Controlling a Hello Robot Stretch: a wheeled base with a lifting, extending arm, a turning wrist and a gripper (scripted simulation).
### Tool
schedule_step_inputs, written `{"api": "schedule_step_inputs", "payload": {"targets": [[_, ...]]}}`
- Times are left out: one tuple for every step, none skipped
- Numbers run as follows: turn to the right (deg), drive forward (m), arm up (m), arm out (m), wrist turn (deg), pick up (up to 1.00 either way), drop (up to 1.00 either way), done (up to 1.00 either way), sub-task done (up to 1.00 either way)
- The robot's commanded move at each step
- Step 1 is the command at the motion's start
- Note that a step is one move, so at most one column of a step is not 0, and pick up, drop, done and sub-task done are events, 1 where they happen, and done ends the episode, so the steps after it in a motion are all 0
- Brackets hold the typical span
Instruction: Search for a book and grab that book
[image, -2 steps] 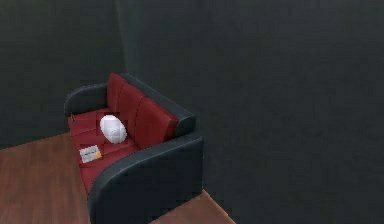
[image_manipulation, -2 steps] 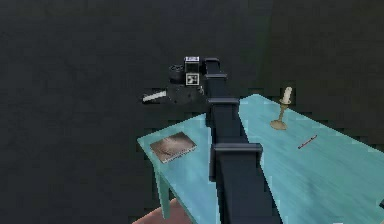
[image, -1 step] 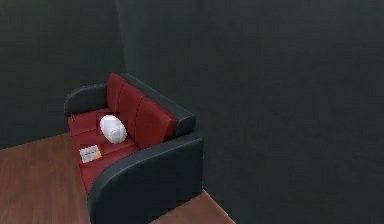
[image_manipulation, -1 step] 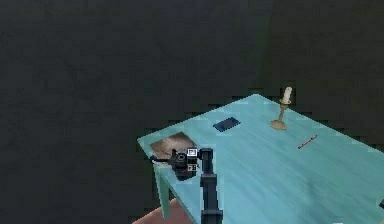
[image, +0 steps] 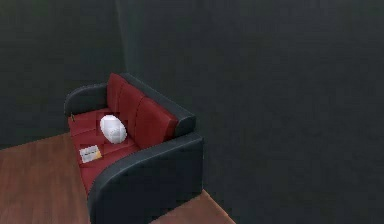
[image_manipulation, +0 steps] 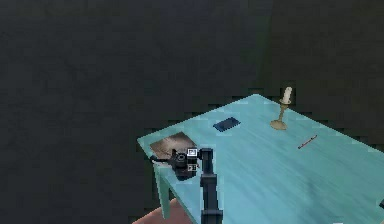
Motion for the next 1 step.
{"api": "schedule_step_inputs", "payload": {"targets": [[0.0,0.00,0.10,0.00,0.0,0.00,0.00,0.00,0.00]]}}
